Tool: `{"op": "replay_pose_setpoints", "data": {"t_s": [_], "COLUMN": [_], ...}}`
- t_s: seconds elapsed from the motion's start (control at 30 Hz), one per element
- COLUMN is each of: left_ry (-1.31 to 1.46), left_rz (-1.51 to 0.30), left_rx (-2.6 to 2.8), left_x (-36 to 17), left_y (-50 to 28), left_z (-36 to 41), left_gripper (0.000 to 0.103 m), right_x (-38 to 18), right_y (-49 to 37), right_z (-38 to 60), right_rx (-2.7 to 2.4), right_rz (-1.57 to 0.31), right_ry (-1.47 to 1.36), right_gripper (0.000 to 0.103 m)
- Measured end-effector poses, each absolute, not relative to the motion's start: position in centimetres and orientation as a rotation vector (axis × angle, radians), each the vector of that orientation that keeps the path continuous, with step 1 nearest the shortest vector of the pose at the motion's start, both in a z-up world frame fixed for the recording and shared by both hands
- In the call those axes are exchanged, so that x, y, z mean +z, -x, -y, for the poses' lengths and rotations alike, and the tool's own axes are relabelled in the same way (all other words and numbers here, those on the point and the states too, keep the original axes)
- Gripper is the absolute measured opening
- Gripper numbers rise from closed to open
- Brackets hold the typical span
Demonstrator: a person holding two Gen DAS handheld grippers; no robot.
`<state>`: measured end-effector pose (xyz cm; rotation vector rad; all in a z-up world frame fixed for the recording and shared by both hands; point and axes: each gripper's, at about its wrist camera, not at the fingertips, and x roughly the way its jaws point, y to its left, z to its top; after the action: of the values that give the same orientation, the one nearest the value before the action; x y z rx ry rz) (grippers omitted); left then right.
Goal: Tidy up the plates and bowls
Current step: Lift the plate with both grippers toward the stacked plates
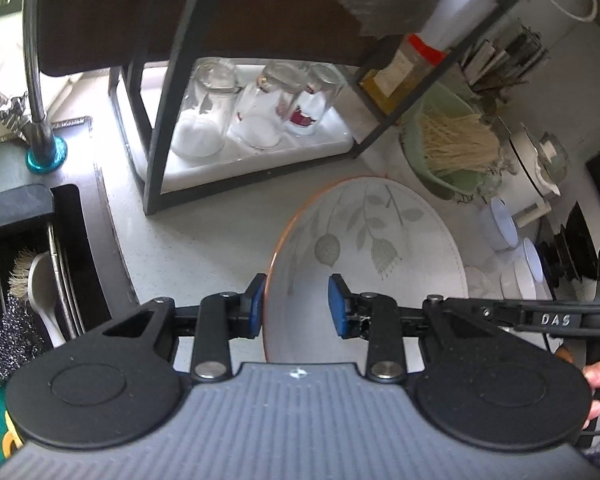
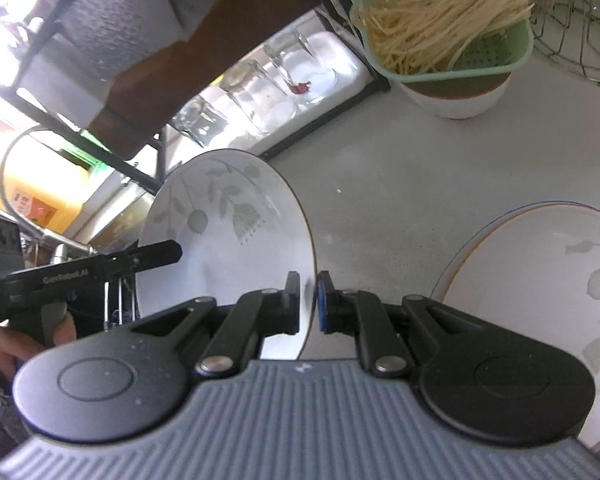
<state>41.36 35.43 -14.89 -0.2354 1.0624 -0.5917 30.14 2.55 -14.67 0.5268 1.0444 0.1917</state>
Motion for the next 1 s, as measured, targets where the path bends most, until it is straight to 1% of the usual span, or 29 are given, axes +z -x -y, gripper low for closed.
{"op": "replay_pose_setpoints", "data": {"t_s": [0.57,1.0], "left_ry": [0.259,0.261], "left_rz": [-1.036,-1.096], "left_rx": [-0.592,-0.586], "left_x": [-11.6,-12.4], "left_y": [-36.9,-35.1], "left_z": [-32.8,-26.9], "left_gripper": [0.037,0.037], "right_x": [-11.7,-12.5], "right_y": [-26.0,-22.8], "right_z": [-0.3,4.6], "right_rx": [0.201,0.140], "right_rz": [-0.962,-0.943], "right_ry": [-0.509,-0.546], "right_gripper": [0.012,0.012]}}
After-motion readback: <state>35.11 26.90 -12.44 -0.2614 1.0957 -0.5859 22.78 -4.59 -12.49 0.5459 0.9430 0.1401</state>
